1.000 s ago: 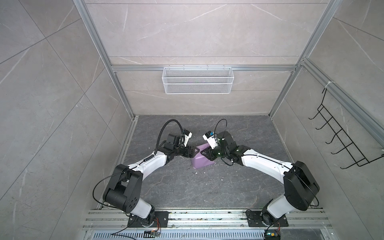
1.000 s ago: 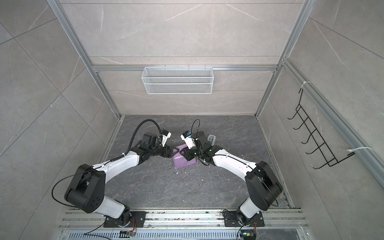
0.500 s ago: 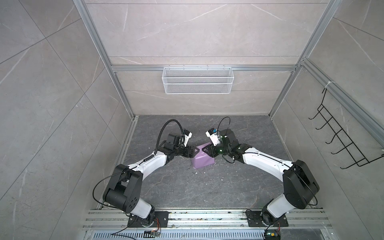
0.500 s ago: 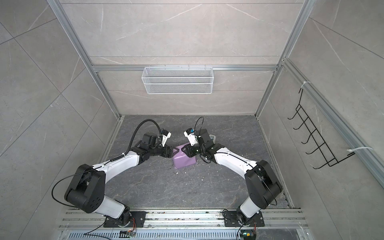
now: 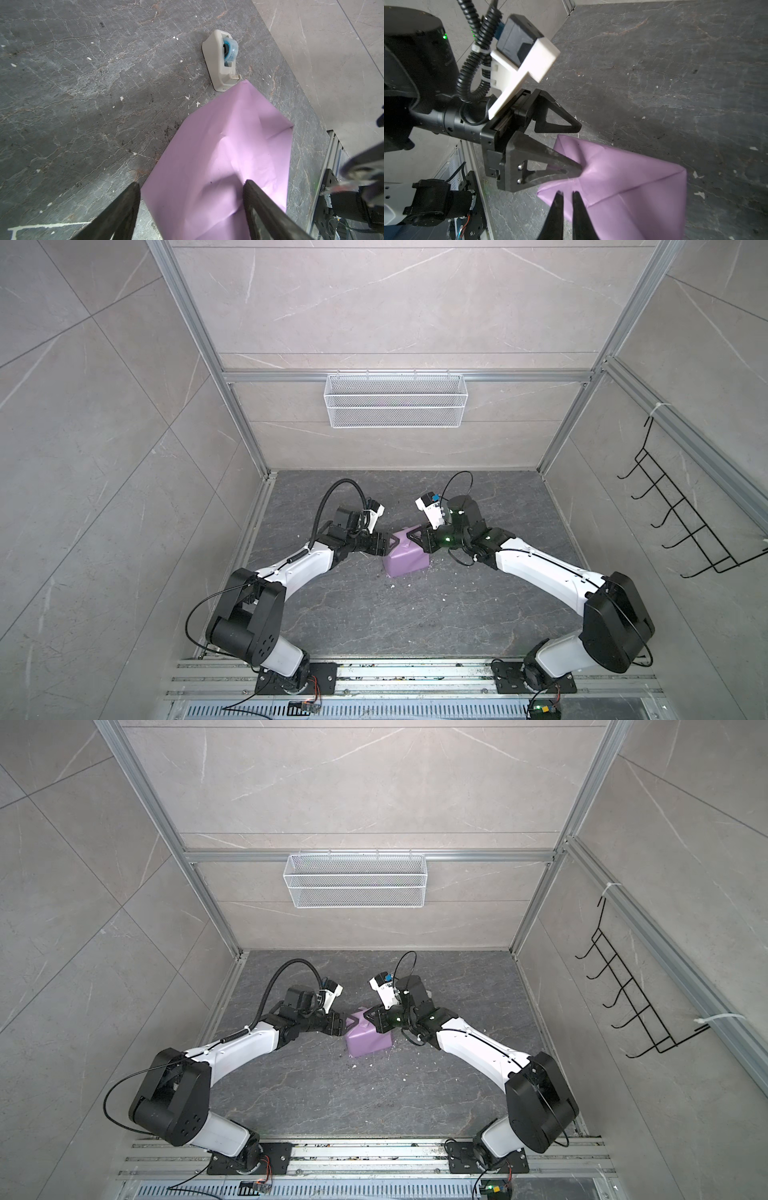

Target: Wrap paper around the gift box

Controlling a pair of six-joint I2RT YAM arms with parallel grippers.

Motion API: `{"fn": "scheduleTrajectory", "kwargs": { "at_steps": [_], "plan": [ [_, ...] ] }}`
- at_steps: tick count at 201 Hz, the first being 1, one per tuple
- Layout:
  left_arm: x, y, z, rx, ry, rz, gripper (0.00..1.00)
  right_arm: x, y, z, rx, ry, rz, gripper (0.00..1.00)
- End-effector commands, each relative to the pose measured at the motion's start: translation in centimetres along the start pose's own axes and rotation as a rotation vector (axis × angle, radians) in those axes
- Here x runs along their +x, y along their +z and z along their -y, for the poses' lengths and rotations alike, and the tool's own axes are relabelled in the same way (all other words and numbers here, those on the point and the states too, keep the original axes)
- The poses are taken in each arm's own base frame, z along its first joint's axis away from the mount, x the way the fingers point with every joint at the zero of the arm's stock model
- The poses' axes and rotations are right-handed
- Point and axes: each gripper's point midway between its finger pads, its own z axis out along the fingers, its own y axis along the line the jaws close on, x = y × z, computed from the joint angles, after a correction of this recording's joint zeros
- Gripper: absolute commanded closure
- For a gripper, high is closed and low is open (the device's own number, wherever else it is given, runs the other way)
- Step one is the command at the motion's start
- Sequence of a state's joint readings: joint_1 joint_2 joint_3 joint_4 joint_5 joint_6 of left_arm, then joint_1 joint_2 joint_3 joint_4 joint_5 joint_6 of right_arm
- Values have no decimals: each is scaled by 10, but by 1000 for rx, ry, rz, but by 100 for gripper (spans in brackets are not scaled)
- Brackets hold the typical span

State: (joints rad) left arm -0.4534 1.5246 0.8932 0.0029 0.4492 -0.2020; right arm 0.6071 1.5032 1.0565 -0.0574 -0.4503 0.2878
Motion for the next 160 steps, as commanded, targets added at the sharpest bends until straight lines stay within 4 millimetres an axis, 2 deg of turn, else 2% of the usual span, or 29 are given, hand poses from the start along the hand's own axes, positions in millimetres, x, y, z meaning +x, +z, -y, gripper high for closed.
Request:
{"fn": "scheduleTrajectory", "kwargs": {
  "at_steps": [1, 16, 72, 118, 160],
  "plan": [
    [28, 3, -8, -23, -6, -89, 21, 13, 1, -5, -32, 36, -49, 95],
    [28, 3, -8, -25, -6, -89, 21, 16, 6, -4, -38, 42, -61, 100],
    [27, 3, -8, -23, -5, -87, 21, 21, 22, -2, -60, 55, -92, 100],
    [26, 3, -8, -23, -5, -85, 21, 23, 27, -6, -94, 80, -95, 100],
    [28, 2, -8, -25, -5, -88, 21, 28, 30, 4, -51, 69, -109, 100]
  ]
}}
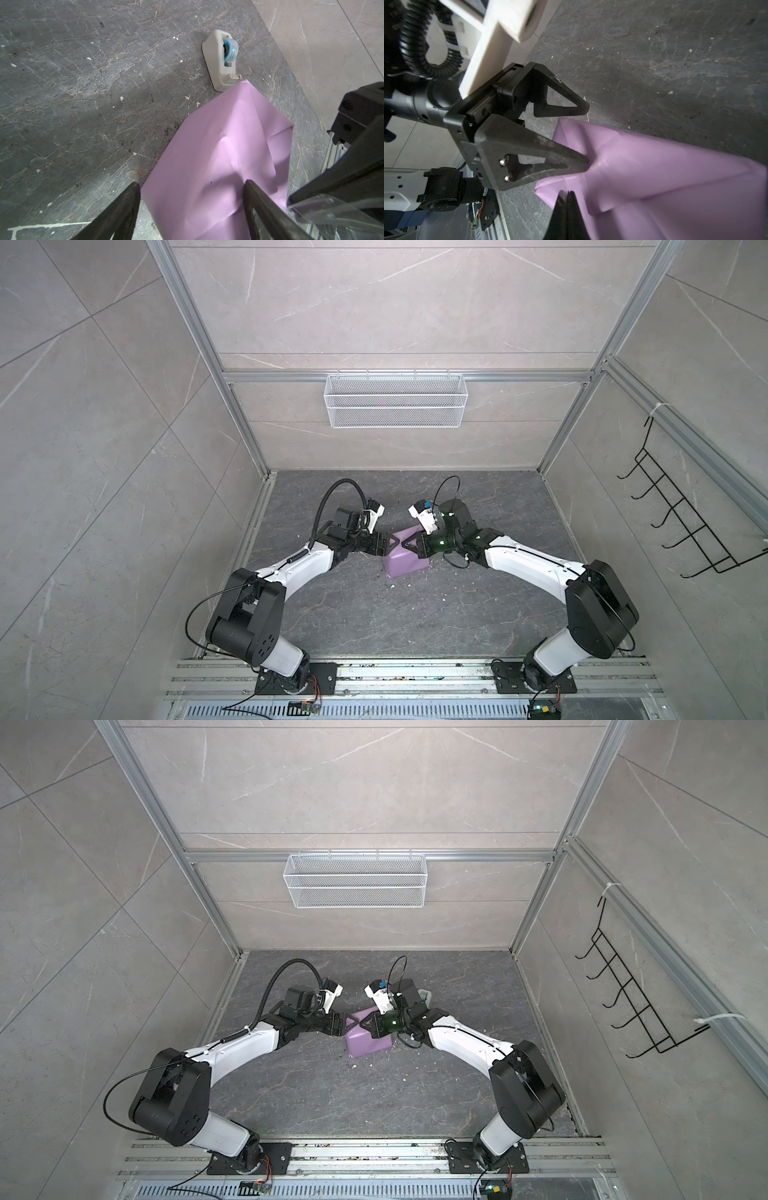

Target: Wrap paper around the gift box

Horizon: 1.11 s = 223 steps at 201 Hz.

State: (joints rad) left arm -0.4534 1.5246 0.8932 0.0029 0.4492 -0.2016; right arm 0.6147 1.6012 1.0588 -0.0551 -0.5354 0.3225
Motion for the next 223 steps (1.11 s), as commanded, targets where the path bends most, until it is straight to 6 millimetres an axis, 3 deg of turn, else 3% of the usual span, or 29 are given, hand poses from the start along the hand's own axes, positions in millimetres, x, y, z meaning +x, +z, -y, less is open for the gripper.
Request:
{"fn": "scheduleTrajectory", "kwargs": {
  "at_steps": [1, 131, 223],
  "plan": [
    [27, 2, -8, -24, -5, -86, 21, -3, 4, 2, 11, -6, -2, 100],
    [28, 3, -8, -25, -6, -89, 21, 10, 9, 27, 117, -144, -66, 100],
    [28, 3, -8, -23, -8, -90, 21, -7, 2, 15, 84, -156, -44, 100]
  ]
}}
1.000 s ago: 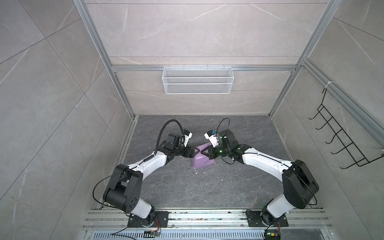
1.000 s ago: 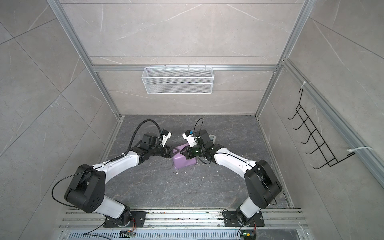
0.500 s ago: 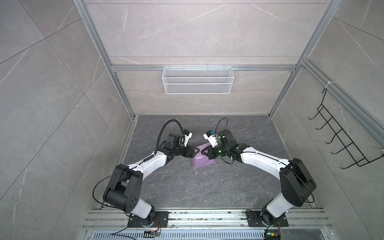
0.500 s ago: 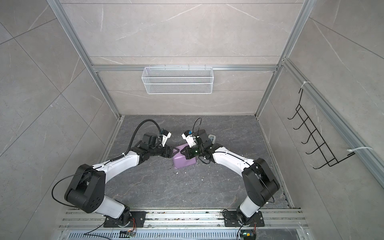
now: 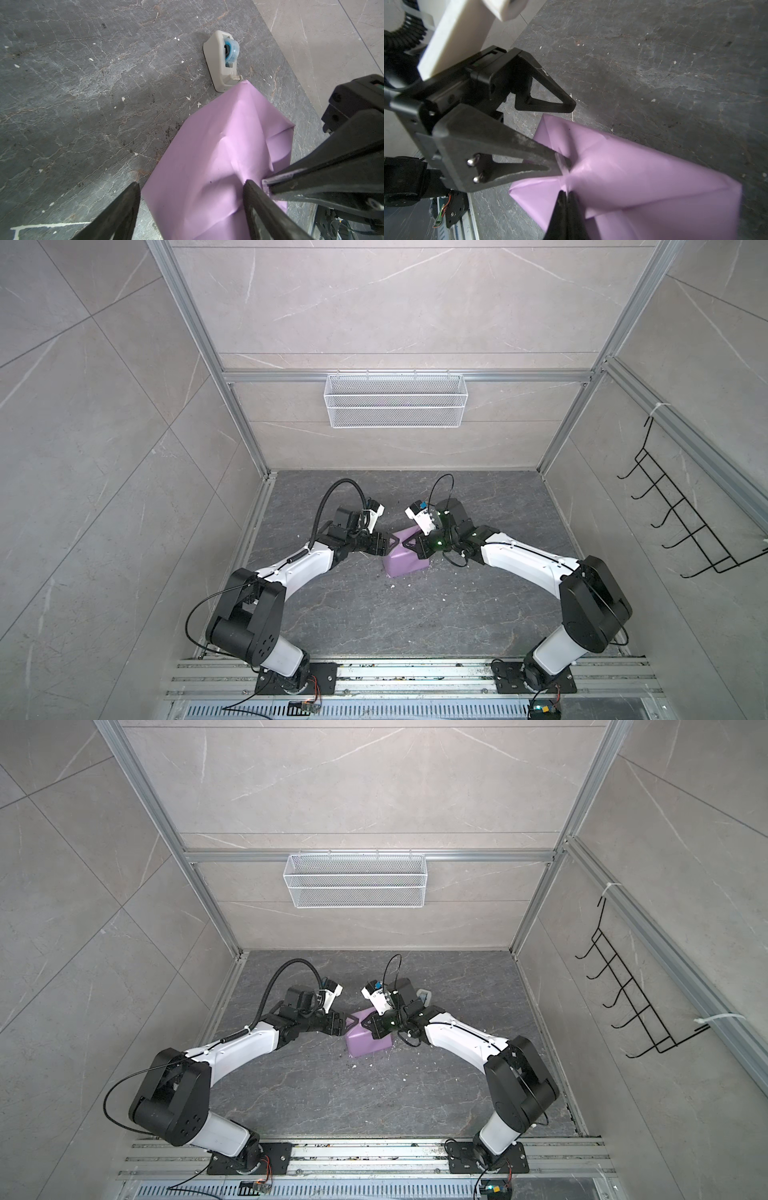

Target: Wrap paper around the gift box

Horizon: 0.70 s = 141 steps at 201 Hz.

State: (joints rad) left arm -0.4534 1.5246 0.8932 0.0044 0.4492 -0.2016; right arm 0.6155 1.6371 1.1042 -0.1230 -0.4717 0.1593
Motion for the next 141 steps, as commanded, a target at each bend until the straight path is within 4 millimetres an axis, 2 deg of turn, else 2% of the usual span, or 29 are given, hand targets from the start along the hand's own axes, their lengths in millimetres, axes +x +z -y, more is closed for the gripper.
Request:
{"fn": "scheduleTrajectory", "kwargs": {
  "at_steps": [1, 34, 84, 141],
  "plan": [
    [29, 3, -8, -23, -9, -91, 21, -7, -4, 1, 10, -21, -10, 100],
    [29, 3, -8, -23, -9, -92, 21, -6, -2, 6, 20, -24, -21, 100],
    [30, 4, -9, -23, -12, -96, 21, -11, -5, 3, -1, -25, -24, 100],
    [29, 4, -8, -21, -12, -95, 21, -6, -2, 10, 25, -41, -47, 94]
  ]
}}
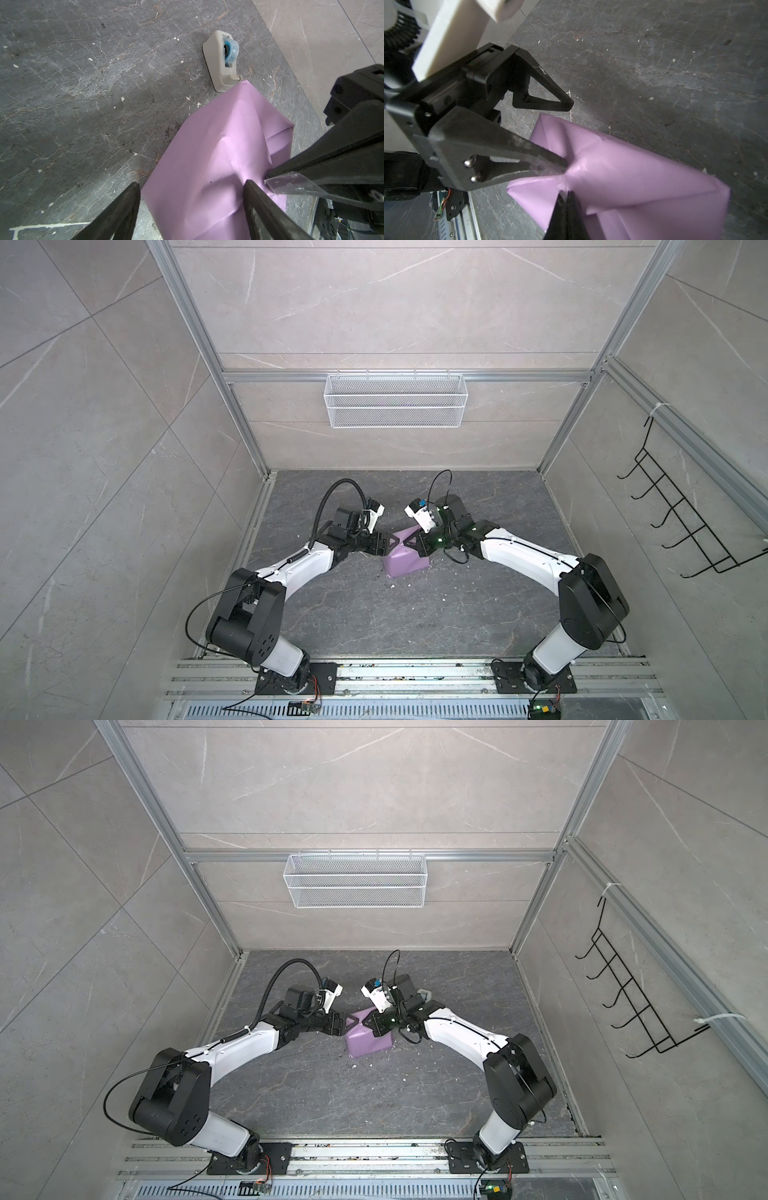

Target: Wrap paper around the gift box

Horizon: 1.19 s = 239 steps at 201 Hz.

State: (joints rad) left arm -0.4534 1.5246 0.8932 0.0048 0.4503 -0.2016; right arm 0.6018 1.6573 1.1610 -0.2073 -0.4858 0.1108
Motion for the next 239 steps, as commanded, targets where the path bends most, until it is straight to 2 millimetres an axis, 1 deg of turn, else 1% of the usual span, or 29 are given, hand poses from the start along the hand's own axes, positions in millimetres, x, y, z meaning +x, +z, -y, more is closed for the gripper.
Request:
{"fn": "scheduleTrajectory", "kwargs": {
  "at_steps": [1, 25, 43, 109, 158, 191, 213, 239],
  "plan": [
    [29, 4, -9, -23, -12, -95, 21, -3, 0, 7, 25, -23, -10, 94],
    [30, 4, -9, -21, -12, -97, 21, -5, 1, 9, 33, -32, -12, 89],
    [30, 5, -9, -20, -14, -98, 21, -6, 2, 10, 38, -35, -15, 87],
    [30, 5, -8, -17, -14, -101, 21, -11, 5, 14, 57, -46, -22, 83],
    [31, 5, -8, -14, -15, -103, 21, -19, 6, 22, 93, -51, -13, 78],
    [31, 5, -8, -11, -16, -103, 21, -24, 8, 31, 117, -42, -6, 77],
    [32, 6, -8, -10, -18, -105, 21, -34, 3, 40, 155, -13, 19, 74],
    [32, 6, -8, -10, -20, -107, 21, -50, -14, 43, 189, 28, 75, 71]
  ]
}}
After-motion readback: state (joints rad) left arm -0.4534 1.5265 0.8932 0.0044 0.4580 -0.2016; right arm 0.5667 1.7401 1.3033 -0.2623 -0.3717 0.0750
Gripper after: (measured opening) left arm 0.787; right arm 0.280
